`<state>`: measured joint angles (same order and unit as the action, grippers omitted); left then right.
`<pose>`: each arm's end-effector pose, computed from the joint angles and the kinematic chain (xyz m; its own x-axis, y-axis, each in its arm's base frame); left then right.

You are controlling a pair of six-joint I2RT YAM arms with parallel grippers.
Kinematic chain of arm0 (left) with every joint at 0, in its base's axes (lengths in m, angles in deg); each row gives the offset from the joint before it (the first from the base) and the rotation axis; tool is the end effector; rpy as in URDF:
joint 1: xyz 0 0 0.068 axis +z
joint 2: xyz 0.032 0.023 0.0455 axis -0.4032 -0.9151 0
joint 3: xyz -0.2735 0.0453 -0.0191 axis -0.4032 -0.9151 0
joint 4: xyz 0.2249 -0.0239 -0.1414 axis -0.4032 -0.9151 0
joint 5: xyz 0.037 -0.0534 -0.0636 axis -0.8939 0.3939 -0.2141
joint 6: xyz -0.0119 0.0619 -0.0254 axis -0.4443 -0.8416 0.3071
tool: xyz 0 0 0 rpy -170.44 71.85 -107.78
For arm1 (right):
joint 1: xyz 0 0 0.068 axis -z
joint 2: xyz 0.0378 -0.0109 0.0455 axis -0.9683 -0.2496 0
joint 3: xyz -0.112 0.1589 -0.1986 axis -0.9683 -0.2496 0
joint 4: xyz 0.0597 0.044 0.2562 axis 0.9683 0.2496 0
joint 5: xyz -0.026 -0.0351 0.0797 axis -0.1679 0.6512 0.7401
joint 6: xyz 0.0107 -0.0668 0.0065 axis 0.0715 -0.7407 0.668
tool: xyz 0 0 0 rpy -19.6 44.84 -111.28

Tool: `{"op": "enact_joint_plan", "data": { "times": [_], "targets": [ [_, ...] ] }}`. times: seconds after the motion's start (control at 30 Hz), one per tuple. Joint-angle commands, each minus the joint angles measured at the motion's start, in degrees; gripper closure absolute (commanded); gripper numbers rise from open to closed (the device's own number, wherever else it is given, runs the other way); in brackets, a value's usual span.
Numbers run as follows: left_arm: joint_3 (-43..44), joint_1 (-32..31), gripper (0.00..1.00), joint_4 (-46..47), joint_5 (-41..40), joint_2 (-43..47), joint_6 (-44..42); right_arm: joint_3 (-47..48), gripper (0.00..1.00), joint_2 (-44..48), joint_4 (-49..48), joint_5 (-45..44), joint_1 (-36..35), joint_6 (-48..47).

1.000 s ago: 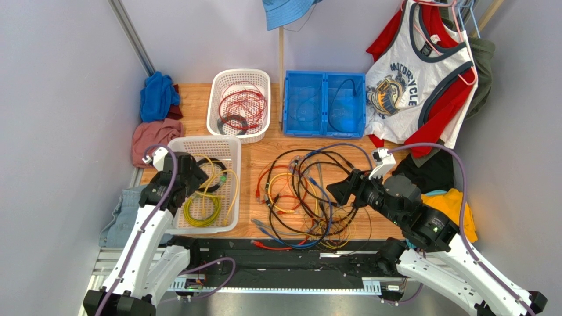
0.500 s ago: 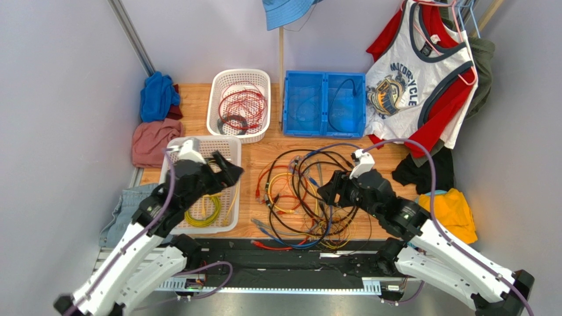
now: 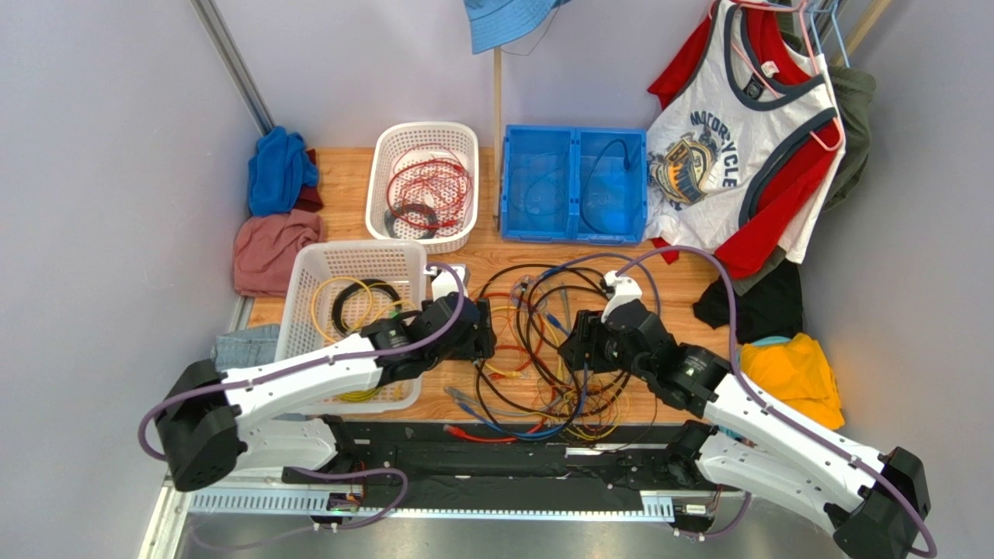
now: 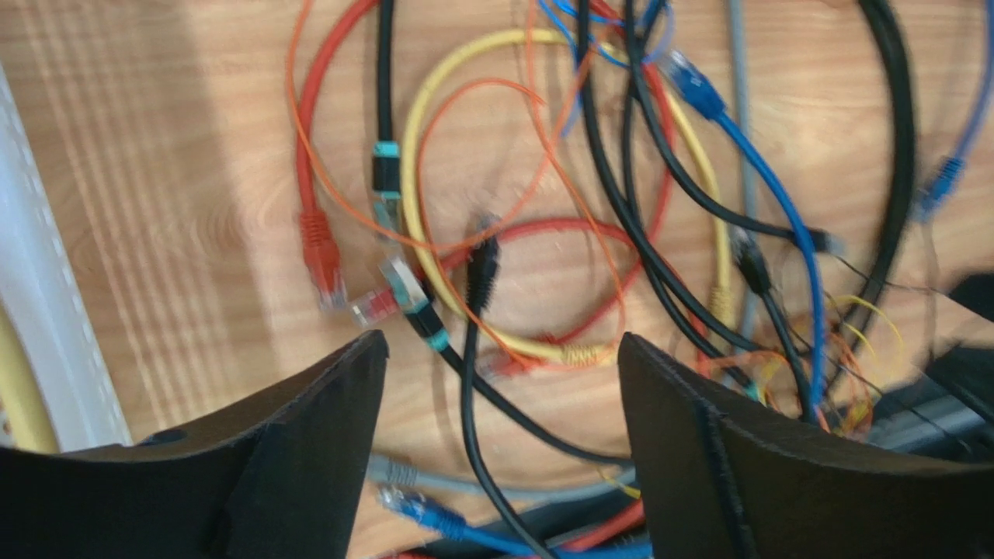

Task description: Untangle the cables

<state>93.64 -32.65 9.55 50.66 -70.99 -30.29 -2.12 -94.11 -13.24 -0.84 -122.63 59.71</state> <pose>0.1576 -0.2020 0.2247 -0.7422 -0.1716 -0.6478 0.1109 0.9219 -0.3713 0.1344 0.1340 0.2253 -0.7422 0.0383 -0.6690 -0.2840 0.8863 0.3659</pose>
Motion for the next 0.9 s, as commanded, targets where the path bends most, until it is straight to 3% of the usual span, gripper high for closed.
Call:
{"op": "enact_joint_plan", "data": {
  "times": [0.0,0.1,0.23,0.3,0.37,0.53,0.77,0.87],
  "targets": [
    [0.51,5.34,0.32,5.07,1.84,-6.72,1.41,0.43,0.41,2.29,-1.8,-1.22,-0.19,-0.35],
    [-0.64,10.54,0.41,9.2,6.42,-9.63,2.38,0.25,0.41,2.03,-1.71,-1.04,-0.19,-0.62],
    [2.51,10.98,0.55,9.65,6.16,-13.41,0.28,-0.8,0.41,1.94,-2.5,-0.43,-0.19,-0.79],
    [4.36,10.98,0.68,9.74,6.51,-15.69,-0.34,-1.33,0.41,2.2,-2.94,-0.25,-0.19,-0.88],
    [5.94,10.9,0.72,9.83,6.6,-16.58,-0.78,-1.59,0.41,2.2,-3.12,-0.07,-0.19,-1.05],
    [9.81,10.98,0.66,9.57,6.08,-20.44,-2.97,-2.91,0.41,2.82,-3.64,0.63,-0.19,-0.79],
    [14.39,10.9,0.45,7.63,6.69,-28.26,-3.59,-3.26,0.41,4.14,-2.42,0.02,-0.19,-1.41],
    [14.39,10.9,0.44,7.37,6.34,-30.38,-3.33,-3.61,0.41,5.1,-1.98,-0.51,-0.19,-1.76]
  ]
}}
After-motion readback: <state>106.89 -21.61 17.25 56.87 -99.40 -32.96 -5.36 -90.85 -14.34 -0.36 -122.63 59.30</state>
